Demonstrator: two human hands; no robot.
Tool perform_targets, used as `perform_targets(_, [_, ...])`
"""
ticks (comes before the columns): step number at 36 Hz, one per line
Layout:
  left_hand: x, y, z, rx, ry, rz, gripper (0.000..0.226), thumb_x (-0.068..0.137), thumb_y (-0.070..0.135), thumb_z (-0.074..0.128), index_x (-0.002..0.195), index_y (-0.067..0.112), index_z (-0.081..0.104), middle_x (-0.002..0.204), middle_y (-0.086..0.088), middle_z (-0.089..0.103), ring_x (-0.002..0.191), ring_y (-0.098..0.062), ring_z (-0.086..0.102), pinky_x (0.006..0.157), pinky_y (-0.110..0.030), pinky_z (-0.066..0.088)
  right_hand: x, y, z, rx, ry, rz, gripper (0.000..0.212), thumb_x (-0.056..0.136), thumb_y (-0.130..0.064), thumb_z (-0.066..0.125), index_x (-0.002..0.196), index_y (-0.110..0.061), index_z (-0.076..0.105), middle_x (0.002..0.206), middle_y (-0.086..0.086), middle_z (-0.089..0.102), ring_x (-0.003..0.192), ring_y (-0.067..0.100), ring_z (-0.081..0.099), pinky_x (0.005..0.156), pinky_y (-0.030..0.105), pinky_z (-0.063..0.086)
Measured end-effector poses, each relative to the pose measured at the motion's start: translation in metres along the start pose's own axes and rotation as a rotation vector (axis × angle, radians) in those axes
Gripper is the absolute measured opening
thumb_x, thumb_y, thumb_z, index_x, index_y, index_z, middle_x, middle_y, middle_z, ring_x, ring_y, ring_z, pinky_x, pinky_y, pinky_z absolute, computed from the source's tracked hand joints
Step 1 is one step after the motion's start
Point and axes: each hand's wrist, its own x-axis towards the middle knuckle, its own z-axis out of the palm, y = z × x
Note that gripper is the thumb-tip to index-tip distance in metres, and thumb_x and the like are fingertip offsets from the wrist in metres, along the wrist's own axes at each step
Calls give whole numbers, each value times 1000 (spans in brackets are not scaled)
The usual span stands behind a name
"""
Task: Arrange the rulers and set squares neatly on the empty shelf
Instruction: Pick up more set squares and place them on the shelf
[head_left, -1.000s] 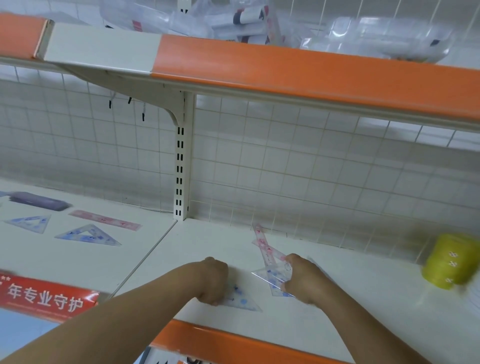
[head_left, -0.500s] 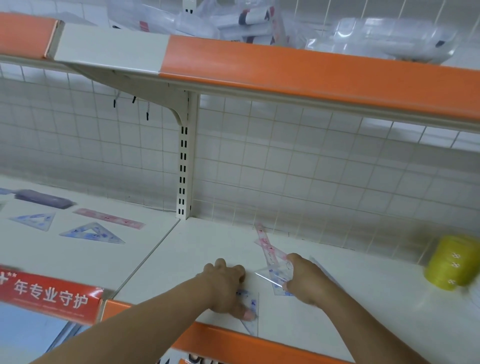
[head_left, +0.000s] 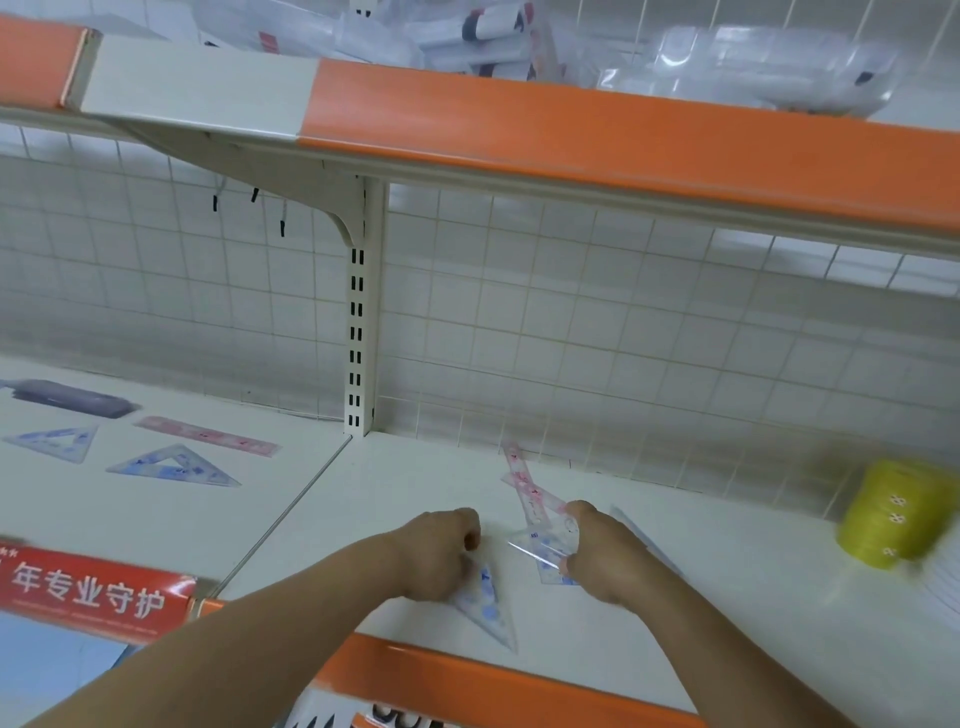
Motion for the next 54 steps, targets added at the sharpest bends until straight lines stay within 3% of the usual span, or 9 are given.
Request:
perform_targets(4, [1,-5,-6,-23,120,16,18,100,15,42,117,17,44,81,0,49,72,-16,45,51,-20,34,1,0,-2,36,18,-15,61,94,-7,42,148,-23,19,118,5,51,97,21,54,71,27,45])
perform_targets(8, [1,-11,-14,69,197,7,22,103,14,32,118,19,47,105,-12,61,87,-24,51,69,-24,32,-1,-7,-5,42,30,-38,64,95,-3,36,151,-22,12,143,7,32,117,24,47,85,31,49])
perform_targets(15, [-13,-13,-27,40,118,-53,59,96,53,41,135,9,38,122,-14,42,103,-27,52,94,-28,42,-5,-24,-7,45,153,2,23,100,-27,35,112,-8,42,114,12,42,81,22,48,76,31,45])
perform_targets(22, [-34,-39,-44,40,135,-61,86,89,52,56,152,12,14,143,-13,32,132,-28,38,106,-31,33,-6,-43,-2,62,119,-111,51,90,-52,52,121,-12,43,112,7,38,74,14,52,62,23,46])
perform_targets(25, [-47,-56,-51,2,173,-54,87,87,49,61,152,15,15,145,-10,35,131,-24,41,104,-28,34,-8,-60,4,66,87,-176,72,91,-51,52,149,-20,21,134,10,33,93,18,52,74,26,43])
perform_targets(30, [-73,-83,-68,15,260,-69,78,89,41,63,150,14,24,140,-8,44,125,-22,45,98,-23,35,-10,-102,12,-62,102,-190,64,84,-65,50,121,-13,49,145,12,32,126,23,44,93,29,42])
perform_targets(40, [-141,-168,-117,33,368,-140,77,90,41,62,151,17,22,150,-5,38,133,-20,41,104,-26,34,-26,-213,51,-21,42,-276,59,92,-60,39,127,-11,39,120,5,33,93,18,46,77,27,40])
perform_targets(46, [-194,-239,-152,80,372,-186,79,90,42,60,152,16,19,149,-8,36,134,-21,41,105,-28,34,-46,-299,86,9,28,-314,86,89,-67,34,148,-7,20,145,14,22,129,27,42,100,32,40])
perform_targets(54, [-255,-322,-187,101,393,-224,78,89,39,63,151,15,22,149,-6,36,133,-20,41,106,-28,33,-70,-394,130,54,64,-314,74,93,-60,34,145,-7,27,143,14,26,125,27,45,97,32,40])
